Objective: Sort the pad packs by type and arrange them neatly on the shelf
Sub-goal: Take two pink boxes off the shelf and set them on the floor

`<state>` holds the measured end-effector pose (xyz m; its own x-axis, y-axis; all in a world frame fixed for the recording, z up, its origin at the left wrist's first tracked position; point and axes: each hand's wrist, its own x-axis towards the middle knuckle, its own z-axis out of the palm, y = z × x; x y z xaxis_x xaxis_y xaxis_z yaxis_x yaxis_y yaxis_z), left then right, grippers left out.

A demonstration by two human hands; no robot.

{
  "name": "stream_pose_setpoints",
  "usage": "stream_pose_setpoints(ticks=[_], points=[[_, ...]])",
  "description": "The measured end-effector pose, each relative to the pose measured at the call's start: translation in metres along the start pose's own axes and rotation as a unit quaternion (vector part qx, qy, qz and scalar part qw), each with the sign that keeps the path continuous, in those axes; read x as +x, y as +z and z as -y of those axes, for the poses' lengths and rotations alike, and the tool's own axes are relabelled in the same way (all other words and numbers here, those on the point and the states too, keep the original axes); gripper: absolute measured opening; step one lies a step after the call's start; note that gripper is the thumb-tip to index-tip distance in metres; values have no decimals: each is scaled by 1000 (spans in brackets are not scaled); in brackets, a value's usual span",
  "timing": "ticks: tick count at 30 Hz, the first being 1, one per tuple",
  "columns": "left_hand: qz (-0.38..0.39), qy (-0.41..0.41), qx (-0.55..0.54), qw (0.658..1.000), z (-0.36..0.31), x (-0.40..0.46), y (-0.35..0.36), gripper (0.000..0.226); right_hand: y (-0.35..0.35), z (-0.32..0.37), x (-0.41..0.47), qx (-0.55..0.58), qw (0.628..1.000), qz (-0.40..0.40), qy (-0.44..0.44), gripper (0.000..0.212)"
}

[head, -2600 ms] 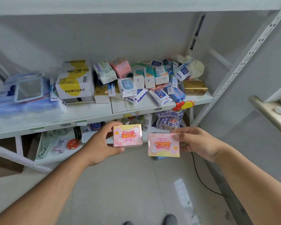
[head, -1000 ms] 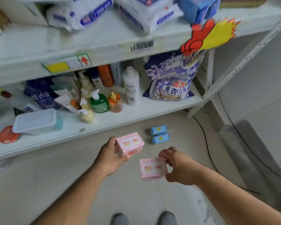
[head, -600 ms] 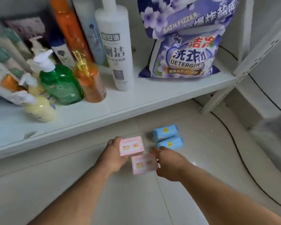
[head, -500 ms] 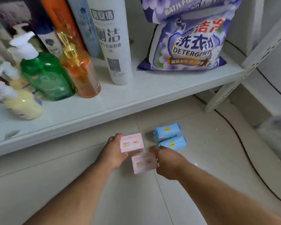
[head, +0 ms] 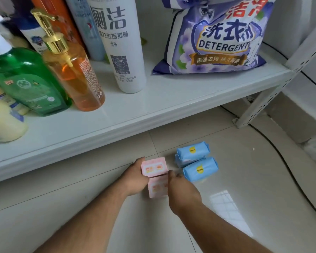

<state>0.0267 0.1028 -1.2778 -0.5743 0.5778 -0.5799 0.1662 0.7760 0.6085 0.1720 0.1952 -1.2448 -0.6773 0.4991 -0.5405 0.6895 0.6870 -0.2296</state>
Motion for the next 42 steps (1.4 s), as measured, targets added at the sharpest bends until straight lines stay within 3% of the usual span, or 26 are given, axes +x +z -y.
stream_pose_setpoints(ticks=[8,14,18,22,26,32,42], points=[[-32,-20,-60,998,11,-5,14,68,20,12,-10,122,991,-25,47,38],[-43,-21,-100,994,9,-2,25,70,26,14,-9,104,994,-36,23,57],[-39,-22,-71,996,3,-14,21,77,22,13,-25,119,992,-31,14,69],[-24,-28,43,998,-34,-75,-11,73,-5,17,-69,121,993,-15,12,65],[6,-6,184,983,-107,-181,-71,68,-89,33,-138,41,999,2,-35,62],[-3,-9,322,947,-237,-362,-176,69,-280,80,-282,-80,993,16,-88,75],[-134,-3,330,934,-446,-648,-347,77,-581,162,-526,-177,963,-88,-182,82]])
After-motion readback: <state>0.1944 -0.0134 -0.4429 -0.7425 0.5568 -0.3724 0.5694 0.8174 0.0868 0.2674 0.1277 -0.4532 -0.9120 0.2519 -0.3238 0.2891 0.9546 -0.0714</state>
